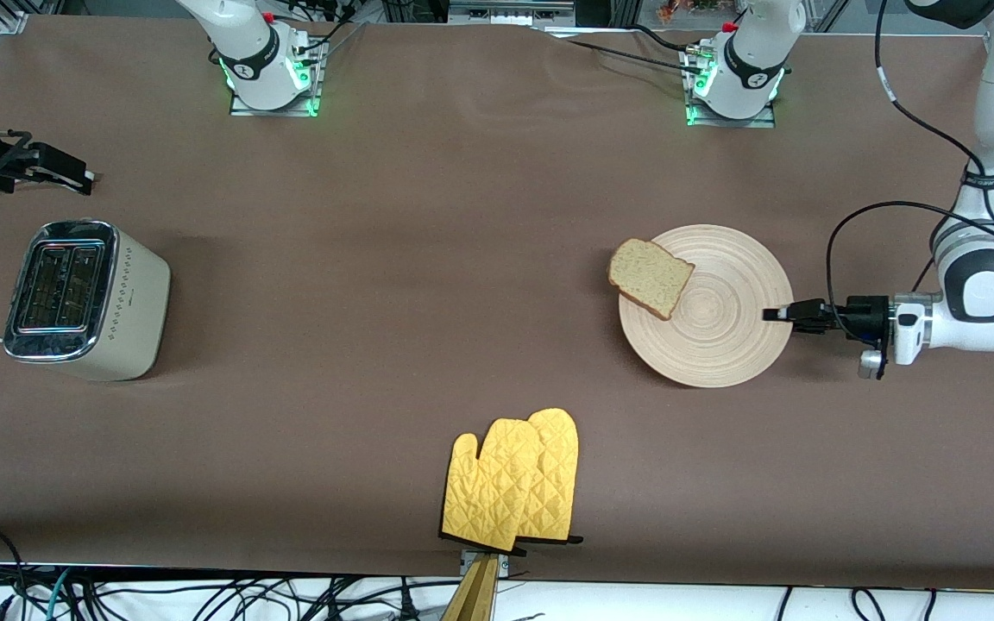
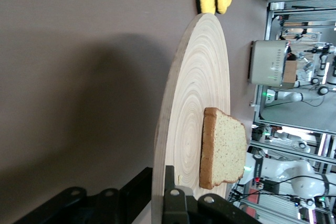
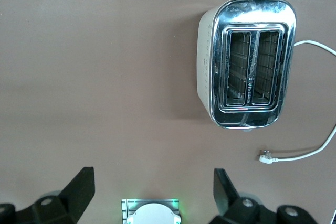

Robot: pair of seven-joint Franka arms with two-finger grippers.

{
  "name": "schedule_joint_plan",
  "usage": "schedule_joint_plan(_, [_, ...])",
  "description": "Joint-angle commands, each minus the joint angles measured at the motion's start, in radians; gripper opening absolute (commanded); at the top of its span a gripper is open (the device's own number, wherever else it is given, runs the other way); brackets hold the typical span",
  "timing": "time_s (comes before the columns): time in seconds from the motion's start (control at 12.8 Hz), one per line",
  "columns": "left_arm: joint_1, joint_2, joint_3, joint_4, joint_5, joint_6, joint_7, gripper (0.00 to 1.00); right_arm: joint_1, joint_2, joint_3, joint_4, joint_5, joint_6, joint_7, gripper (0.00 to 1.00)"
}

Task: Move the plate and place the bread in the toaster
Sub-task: 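Slide the plate with bread across the table toward the toaster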

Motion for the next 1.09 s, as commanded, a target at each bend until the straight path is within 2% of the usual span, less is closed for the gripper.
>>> schedule_joint_plan(0.0, [-0.112, -0.031, 0.002, -0.003, -0.124, -0.014, -0.11, 0.0, -0.005, 0.0, -0.003, 0.018, 0.018, -0.021, -0.019, 1.0])
schedule_joint_plan(0.39, [-0.357, -0.091, 0.002, -0.058, -0.279, 0.205, -0.287, 0.0, -0.005, 0.0, -0.004, 0.02, 0.018, -0.021, -0.019, 1.0])
schedule_joint_plan(0.62, [-0.472, -0.051, 0.002, -0.061, -0.457, 0.292, -0.218, 0.0, -0.004, 0.0, -0.004, 0.02, 0.017, -0.024, -0.019, 1.0])
schedule_joint_plan(0.78, [-0.537, -0.03, 0.002, -0.061, -0.5, 0.358, -0.172, 0.0, -0.005, -0.002, -0.006, 0.02, 0.017, -0.026, -0.019, 1.0])
schedule_joint_plan(1.01, [-0.612, 0.018, 0.002, -0.055, -0.594, 0.366, -0.072, 0.0, -0.003, -0.002, -0.004, 0.021, 0.017, -0.023, -0.019, 1.0])
